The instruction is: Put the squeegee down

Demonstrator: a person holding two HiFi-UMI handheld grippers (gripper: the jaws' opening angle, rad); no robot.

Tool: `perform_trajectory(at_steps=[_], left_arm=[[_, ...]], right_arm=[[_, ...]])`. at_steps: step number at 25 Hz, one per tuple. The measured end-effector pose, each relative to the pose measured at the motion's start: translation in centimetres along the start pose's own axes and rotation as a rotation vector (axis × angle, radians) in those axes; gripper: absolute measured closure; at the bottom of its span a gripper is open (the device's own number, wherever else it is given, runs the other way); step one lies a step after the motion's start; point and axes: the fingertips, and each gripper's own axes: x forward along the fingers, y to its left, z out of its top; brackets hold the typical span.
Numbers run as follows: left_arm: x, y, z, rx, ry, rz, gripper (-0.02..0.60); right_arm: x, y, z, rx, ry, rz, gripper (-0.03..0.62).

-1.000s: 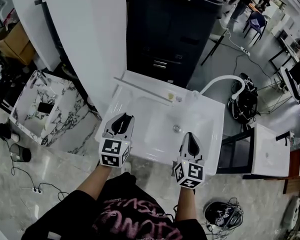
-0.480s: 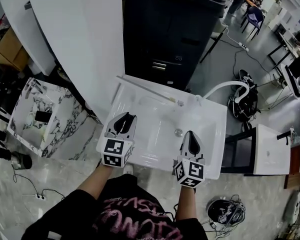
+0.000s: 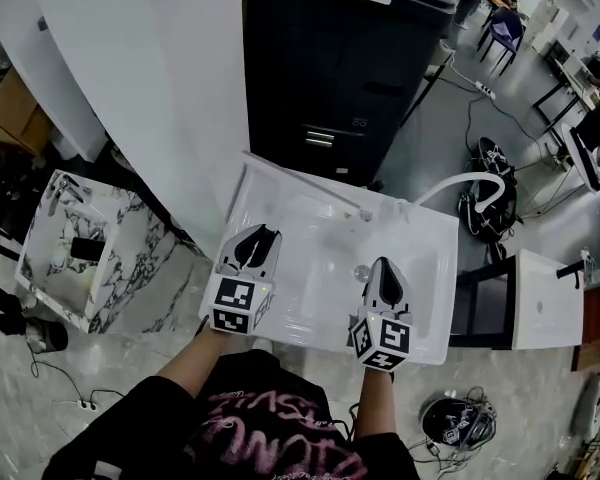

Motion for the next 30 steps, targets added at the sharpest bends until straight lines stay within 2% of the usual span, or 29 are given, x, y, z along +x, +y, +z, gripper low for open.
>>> perform_trajectory(at_steps=[16,26,30], left_arm=[[1.8,1.0,-0.2,-0.017,0.012,-0.05,0.488],[1.7,0.9,0.3,-0.012,0.016,-0.05,0.488],[1.8,1.0,0.3,-0.014,0.018,-0.028,0.488]], right_arm=[[1.2,0.5,0.1,-0.017,0.017,-0.037,0.572],[1.1,0.1,0.6,-0.016,0.022,-0.04,0.572],[1.1,-0.2,0.8,-0.02,0.017,-0.027,0.572]])
